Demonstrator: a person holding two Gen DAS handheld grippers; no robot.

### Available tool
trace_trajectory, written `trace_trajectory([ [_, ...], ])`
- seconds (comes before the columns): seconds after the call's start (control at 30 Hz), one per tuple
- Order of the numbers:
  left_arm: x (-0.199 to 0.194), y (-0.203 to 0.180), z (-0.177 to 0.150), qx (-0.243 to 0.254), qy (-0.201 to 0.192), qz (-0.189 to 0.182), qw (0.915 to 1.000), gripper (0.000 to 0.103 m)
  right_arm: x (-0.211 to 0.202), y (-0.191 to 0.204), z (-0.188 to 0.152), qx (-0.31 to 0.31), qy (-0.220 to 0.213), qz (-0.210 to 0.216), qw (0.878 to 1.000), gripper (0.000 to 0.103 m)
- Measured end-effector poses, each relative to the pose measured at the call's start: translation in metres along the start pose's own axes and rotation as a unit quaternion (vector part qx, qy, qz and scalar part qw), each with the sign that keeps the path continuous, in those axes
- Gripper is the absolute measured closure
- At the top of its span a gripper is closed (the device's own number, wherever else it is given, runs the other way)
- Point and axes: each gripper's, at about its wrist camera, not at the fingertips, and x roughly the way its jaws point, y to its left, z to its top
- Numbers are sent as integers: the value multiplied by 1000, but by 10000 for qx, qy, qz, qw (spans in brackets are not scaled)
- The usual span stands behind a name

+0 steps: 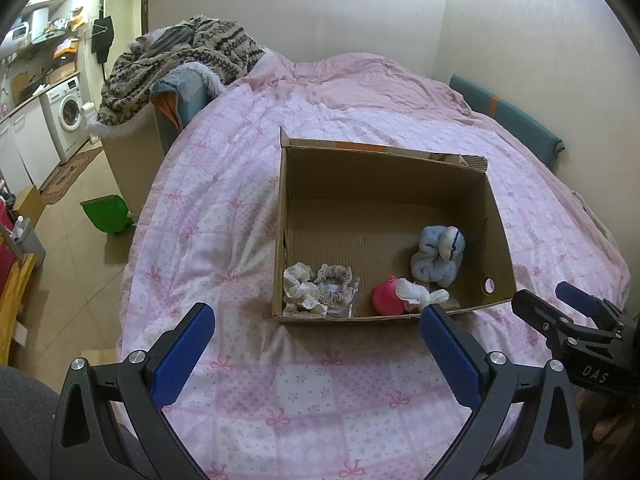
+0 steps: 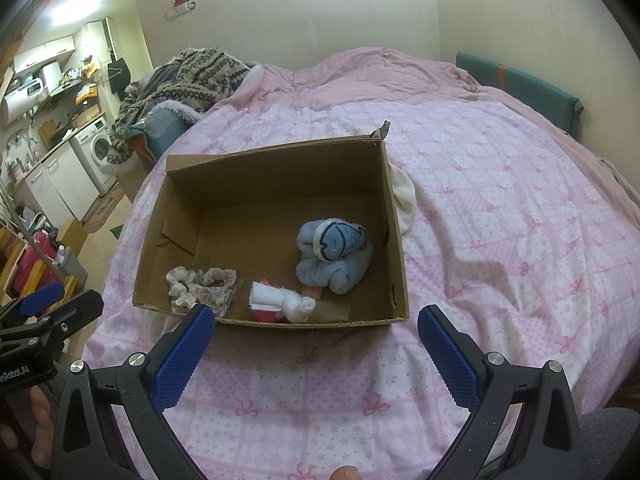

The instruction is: Organize soft objects

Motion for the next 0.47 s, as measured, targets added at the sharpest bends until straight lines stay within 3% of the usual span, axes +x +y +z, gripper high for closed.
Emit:
trace_trajectory([
  [0.47,1,2,-2,-19,14,-10,10000,1,0,0,0,-5,-34,2,10000,0],
])
